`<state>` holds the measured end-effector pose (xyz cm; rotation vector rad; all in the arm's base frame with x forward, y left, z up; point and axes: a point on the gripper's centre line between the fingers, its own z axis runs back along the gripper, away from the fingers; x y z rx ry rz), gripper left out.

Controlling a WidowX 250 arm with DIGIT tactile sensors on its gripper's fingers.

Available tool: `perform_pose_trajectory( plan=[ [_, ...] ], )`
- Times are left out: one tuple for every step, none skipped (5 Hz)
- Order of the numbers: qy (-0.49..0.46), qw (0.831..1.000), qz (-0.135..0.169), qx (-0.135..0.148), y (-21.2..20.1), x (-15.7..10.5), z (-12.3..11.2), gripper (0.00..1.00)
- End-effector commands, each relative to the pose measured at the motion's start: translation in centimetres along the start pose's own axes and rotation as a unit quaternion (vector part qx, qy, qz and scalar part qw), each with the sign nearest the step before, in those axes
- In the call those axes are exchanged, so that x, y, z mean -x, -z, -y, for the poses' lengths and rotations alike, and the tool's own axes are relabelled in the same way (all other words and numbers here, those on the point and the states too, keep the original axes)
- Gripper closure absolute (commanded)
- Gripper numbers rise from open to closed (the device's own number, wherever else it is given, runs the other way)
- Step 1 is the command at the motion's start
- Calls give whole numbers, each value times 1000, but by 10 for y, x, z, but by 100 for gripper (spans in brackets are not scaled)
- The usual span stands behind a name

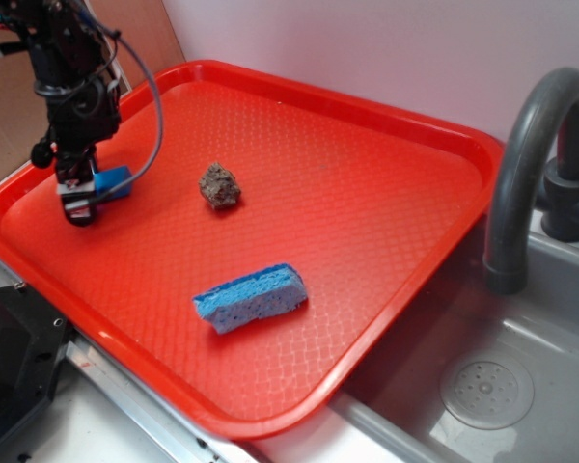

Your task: Grab the blue block.

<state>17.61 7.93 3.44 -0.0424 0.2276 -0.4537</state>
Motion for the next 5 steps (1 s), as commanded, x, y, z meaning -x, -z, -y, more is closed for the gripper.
perform_pose_trajectory(
  plan=[
    [-262, 964, 38, -21, -100, -5, 6, 100],
    [-339, 936, 92, -28, -150, -5, 34, 100],
    [-377, 918, 127, 0, -202, -9, 59, 100],
    [-379, 911, 157, 43, -230, -14, 74, 100],
    [-350, 919, 178, 36, -224, -25, 80, 100]
  ],
)
